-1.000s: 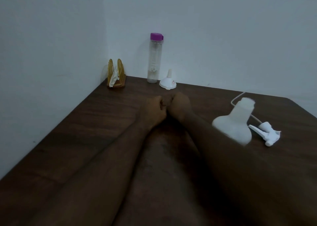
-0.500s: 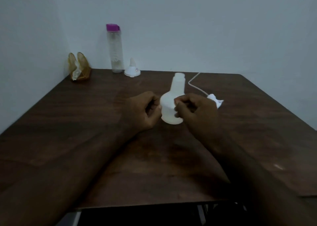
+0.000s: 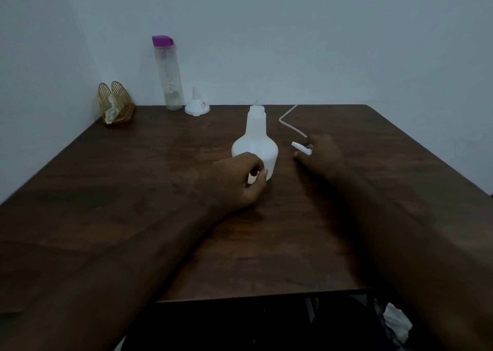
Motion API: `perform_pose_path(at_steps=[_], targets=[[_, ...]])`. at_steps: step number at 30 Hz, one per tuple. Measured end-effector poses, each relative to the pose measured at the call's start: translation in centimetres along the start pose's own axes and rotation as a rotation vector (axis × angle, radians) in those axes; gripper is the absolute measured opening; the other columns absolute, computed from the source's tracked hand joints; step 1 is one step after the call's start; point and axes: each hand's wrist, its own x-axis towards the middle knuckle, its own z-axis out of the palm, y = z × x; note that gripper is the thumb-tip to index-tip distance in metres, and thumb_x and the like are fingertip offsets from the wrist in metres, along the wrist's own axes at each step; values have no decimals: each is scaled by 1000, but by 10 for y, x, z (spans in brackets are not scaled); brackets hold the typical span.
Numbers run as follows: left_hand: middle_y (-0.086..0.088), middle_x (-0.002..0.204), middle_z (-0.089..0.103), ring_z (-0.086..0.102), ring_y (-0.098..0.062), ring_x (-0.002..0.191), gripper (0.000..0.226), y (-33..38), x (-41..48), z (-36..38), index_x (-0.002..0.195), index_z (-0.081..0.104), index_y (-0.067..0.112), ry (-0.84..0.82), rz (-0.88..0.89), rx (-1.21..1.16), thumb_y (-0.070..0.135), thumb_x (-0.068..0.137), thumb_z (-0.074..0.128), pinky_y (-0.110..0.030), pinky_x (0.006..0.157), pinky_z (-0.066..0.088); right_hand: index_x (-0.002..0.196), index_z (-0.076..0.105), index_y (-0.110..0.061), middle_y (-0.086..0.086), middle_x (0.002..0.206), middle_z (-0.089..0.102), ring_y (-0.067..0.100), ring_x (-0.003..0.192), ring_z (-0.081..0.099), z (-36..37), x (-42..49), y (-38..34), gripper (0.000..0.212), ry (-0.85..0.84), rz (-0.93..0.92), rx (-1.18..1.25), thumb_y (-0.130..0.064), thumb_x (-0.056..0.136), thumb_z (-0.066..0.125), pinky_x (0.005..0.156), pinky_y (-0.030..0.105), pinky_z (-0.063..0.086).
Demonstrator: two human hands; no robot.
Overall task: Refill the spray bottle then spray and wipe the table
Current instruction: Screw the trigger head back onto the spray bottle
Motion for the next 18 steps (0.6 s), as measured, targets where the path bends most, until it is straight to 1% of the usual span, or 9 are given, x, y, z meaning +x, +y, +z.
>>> perform_pose_path(at_steps=[2, 4, 6, 8, 10, 11, 13, 16, 18], targets=[[11, 73, 60, 55, -7, 60, 12, -5, -2, 1, 85, 61, 23, 28, -28, -17, 33, 90, 59, -24, 54, 49, 111, 71, -12, 11, 114, 67, 22, 98, 64, 0, -3, 2, 35, 25, -11, 42, -35, 85, 72, 84, 39, 56], [11, 71, 59, 55, -8, 60, 10, -10, -3, 2, 84, 60, 24, 67, -47, -37, 32, 90, 60, -26, 53, 48, 102, 72, -12, 7, 101, 70, 16, 85, 65, -3, -6, 2, 22, 57, -9, 157, -30, 89, 68, 70, 29, 53], [11, 71, 58, 55, -8, 61, 9, -13, -2, 2, 83, 58, 25, 125, -68, -64, 32, 89, 61, -24, 52, 47, 96, 69, -14, -2, 84, 66, 11, 73, 61, -12, -10, -2, 17, 121, 17, 322, -29, 94, 62, 58, 20, 45], [10, 71, 57, 55, -7, 62, 12, -17, -2, 1, 82, 59, 21, 192, -104, -85, 32, 89, 60, -22, 53, 46, 91, 65, -12, -1, 77, 60, 14, 72, 59, -24, -13, -11, 20, 191, -8, 461, -30, 97, 57, 55, 25, 47], [7, 72, 58, 56, -8, 65, 15, -21, -1, -2, 83, 60, 17, 243, -159, -96, 31, 90, 59, -21, 53, 47, 91, 65, -6, 14, 81, 64, 21, 72, 62, -38, -19, -21, 26, 176, -34, 676, -27, 100, 53, 63, 35, 58], [7, 74, 58, 56, -7, 66, 15, -23, 0, -3, 85, 60, 16, 264, -182, -100, 30, 91, 60, -21, 54, 47, 94, 65, -4, 19, 84, 66, 22, 71, 64, -46, -22, -26, 28, 149, -52, 767, -27, 101, 50, 64, 32, 60], [5, 77, 57, 54, -8, 65, 10, -28, 4, -7, 86, 59, 15, 316, -218, -101, 23, 91, 63, -26, 54, 47, 102, 63, -4, 15, 86, 72, 23, 70, 70, -60, -27, -34, 28, 96, -96, 859, -29, 102, 49, 64, 25, 59], [5, 89, 55, 53, -8, 67, 11, -35, 14, -16, 96, 58, 17, 424, -279, -102, 23, 90, 65, -30, 54, 48, 104, 61, -5, 13, 93, 73, 28, 71, 74, -80, -26, -42, 26, 34, -98, 944, -30, 98, 58, 62, 32, 61], [2, 103, 53, 54, -8, 78, 25, -41, 25, -30, 111, 55, 18, 459, -276, -85, 27, 90, 65, -27, 62, 49, 99, 63, -3, 18, 95, 71, 33, 72, 73, -91, -24, -45, 23, 23, -131, 1023, -25, 95, 64, 59, 39, 62]])
